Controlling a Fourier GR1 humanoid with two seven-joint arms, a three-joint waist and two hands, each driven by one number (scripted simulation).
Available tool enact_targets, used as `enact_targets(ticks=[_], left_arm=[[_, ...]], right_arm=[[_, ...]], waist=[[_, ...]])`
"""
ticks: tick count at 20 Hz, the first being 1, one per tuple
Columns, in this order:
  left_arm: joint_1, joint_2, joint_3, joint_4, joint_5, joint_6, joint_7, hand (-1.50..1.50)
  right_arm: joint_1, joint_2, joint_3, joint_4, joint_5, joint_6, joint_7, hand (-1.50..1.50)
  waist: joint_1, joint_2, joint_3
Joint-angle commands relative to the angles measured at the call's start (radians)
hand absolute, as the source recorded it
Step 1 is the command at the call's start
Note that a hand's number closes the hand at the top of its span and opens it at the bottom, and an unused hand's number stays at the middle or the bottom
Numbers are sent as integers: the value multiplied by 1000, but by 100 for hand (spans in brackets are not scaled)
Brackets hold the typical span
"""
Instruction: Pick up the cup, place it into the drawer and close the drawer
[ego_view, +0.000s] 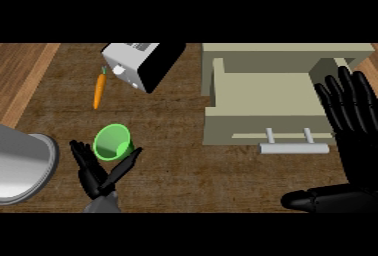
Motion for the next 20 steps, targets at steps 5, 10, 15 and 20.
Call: enact_targets(ticks=[5,10,15,20], left_arm=[[-144,33,120,205,22,-158,-47,-150],[-152,-4,124,276,20,-283,-111,-150],[-187,13,144,337,26,-405,-140,-150],[-197,-12,123,346,11,-435,-223,150]], right_arm=[[-83,9,5,16,19,-44,46,-150],[-2,-19,-26,-15,-33,18,11,-150],[-68,-24,-45,23,-39,-2,44,-150],[-9,6,23,-40,9,-17,58,-150]], waist=[[-1,1,0],[-8,2,0],[-7,4,-1],[-7,3,-1]])
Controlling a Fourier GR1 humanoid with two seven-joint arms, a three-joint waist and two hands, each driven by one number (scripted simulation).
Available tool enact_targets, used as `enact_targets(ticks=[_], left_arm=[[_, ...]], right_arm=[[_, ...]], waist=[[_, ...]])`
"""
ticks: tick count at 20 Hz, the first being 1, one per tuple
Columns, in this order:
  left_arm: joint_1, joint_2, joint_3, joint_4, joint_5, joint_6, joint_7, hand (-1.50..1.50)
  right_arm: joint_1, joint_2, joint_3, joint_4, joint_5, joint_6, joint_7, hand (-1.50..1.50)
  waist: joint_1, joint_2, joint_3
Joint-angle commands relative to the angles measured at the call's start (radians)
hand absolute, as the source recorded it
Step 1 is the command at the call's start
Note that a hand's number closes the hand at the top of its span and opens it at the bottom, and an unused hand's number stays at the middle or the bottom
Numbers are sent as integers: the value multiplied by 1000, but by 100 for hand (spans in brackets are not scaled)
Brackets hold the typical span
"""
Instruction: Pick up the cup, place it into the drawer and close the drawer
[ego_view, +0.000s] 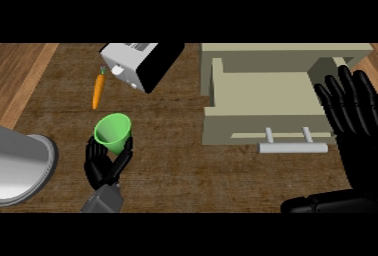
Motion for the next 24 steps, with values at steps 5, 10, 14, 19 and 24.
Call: enact_targets(ticks=[5,10,14,19,24], left_arm=[[-11,0,15,-29,-52,60,-127,150],[-10,41,16,-51,-95,14,-139,150],[17,165,-131,-69,-182,-271,33,150],[-16,216,-161,-175,-185,-386,100,150],[34,203,-245,-388,-226,-350,197,150]], right_arm=[[-11,-10,-51,90,-24,26,-77,-150],[11,-5,-24,-19,-22,10,-15,-150],[13,10,9,0,14,2,-23,-150],[-8,0,-34,71,5,5,-54,-150],[-21,-22,-57,17,-30,0,14,-150]], waist=[[9,-1,1],[3,-2,1],[2,-2,0],[12,-2,1],[18,-6,2]])
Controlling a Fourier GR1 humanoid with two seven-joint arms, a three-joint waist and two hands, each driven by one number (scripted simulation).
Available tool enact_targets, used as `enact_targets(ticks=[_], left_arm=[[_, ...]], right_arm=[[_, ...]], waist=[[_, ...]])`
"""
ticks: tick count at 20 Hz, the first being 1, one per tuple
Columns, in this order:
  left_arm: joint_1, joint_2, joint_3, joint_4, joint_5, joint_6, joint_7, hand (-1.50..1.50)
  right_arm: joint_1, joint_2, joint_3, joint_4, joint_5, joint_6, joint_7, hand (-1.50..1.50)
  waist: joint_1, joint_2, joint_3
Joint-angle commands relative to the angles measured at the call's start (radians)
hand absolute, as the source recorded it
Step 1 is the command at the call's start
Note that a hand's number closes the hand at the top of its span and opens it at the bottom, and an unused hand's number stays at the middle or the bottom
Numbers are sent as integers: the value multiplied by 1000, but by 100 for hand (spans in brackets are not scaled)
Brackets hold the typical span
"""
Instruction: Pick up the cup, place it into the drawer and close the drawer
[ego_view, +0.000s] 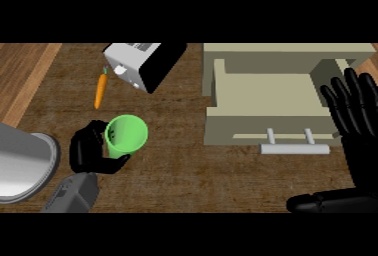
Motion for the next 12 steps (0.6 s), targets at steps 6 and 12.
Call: enact_targets(ticks=[6,12], left_arm=[[39,-12,-114,-438,-35,71,258,150],[-15,-34,-100,-614,-22,159,475,150]], right_arm=[[55,14,13,-25,6,8,-22,-150],[19,15,13,20,31,-4,-21,-150]], waist=[[4,-2,1],[0,1,0]])
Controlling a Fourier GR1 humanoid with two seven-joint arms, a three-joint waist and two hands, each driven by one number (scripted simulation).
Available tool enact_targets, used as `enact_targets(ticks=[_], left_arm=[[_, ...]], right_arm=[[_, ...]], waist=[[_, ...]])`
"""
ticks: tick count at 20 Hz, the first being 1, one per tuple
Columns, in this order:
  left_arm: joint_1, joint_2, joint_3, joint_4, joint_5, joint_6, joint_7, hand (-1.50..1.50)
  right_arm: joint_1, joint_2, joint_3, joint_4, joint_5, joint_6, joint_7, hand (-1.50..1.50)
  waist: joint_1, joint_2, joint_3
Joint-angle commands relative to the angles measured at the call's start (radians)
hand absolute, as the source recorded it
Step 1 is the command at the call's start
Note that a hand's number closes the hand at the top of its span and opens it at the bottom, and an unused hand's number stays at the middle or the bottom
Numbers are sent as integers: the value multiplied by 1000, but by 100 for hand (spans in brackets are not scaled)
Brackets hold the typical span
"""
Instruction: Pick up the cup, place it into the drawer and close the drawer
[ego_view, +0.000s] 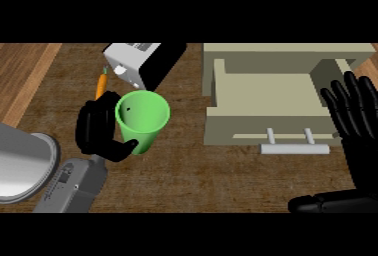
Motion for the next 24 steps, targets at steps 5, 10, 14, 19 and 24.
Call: enact_targets(ticks=[5,10,14,19,24], left_arm=[[-176,-36,7,-140,-41,139,240,150],[-251,-90,-12,-172,-109,213,325,150],[-466,-104,27,-6,-146,252,373,150],[-569,-131,32,25,-193,293,455,150],[-698,-167,69,213,-221,288,444,150]], right_arm=[[-57,-3,-21,13,0,-27,24,-150],[-3,6,11,47,50,4,-51,-150],[-25,8,15,-23,7,-11,24,-150],[-43,13,13,43,31,-12,-13,-150],[-37,-5,-19,50,18,4,-35,-150]], waist=[[-4,2,-1],[-6,3,0],[-16,4,0],[-10,3,0],[-17,6,0]])
